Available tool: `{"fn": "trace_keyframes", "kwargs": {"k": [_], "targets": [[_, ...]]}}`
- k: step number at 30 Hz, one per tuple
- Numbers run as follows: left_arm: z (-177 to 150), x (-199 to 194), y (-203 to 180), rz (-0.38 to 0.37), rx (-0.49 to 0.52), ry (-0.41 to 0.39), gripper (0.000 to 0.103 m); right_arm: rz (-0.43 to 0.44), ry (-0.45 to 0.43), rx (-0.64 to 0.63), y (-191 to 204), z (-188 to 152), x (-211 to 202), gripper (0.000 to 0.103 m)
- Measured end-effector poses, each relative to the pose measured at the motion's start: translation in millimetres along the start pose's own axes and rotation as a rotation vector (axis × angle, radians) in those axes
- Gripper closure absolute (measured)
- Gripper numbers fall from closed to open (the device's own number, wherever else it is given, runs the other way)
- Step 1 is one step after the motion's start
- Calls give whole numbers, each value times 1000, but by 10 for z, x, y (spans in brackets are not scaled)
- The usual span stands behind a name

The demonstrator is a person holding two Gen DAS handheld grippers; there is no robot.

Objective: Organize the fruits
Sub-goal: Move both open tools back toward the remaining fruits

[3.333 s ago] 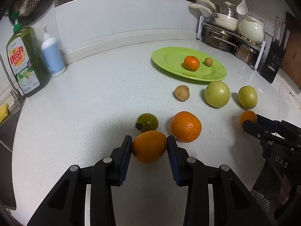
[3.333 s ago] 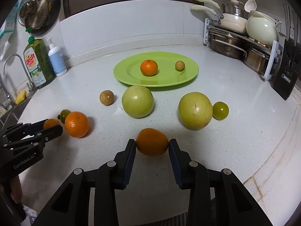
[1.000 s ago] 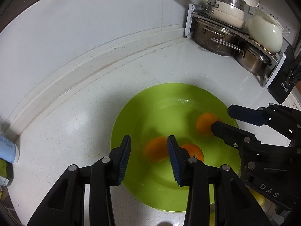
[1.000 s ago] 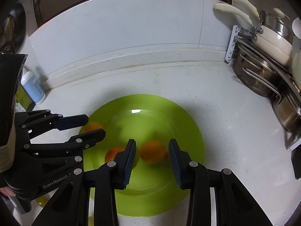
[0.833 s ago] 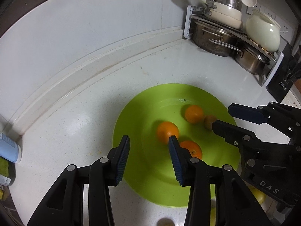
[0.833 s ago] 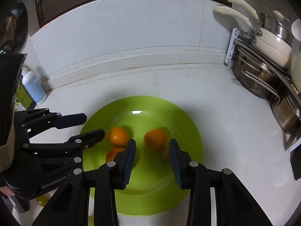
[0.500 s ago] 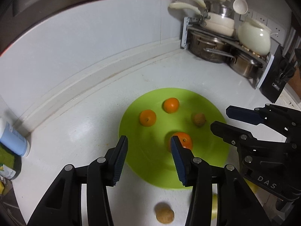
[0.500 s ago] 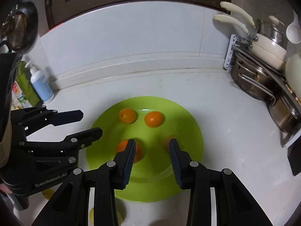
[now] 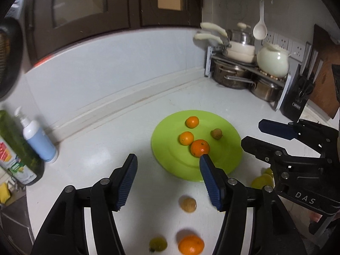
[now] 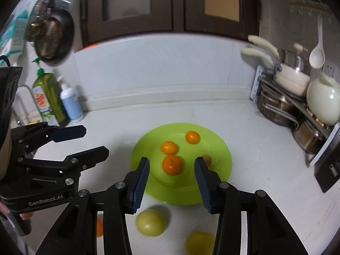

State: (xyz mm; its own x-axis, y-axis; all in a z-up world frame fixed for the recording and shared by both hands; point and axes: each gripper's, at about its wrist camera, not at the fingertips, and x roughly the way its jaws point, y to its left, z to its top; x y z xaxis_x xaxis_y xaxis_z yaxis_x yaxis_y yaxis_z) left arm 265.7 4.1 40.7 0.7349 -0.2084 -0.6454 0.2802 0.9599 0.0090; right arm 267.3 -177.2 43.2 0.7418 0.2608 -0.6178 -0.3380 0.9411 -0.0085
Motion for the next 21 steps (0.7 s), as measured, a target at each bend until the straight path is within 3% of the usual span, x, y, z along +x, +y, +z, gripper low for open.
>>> {"fn": "trace_keyframes", "kwargs": {"k": [3, 11, 21], "targets": [[-90, -211, 62, 2, -11, -31, 39, 11, -39, -10, 126, -44, -170, 50], [-359, -661, 149, 39, 11, -85, 35, 31, -114, -47, 471, -174, -488, 43], [-686, -953, 288, 60, 33, -116, 27, 46, -149, -53, 761, -387, -652, 35]]}}
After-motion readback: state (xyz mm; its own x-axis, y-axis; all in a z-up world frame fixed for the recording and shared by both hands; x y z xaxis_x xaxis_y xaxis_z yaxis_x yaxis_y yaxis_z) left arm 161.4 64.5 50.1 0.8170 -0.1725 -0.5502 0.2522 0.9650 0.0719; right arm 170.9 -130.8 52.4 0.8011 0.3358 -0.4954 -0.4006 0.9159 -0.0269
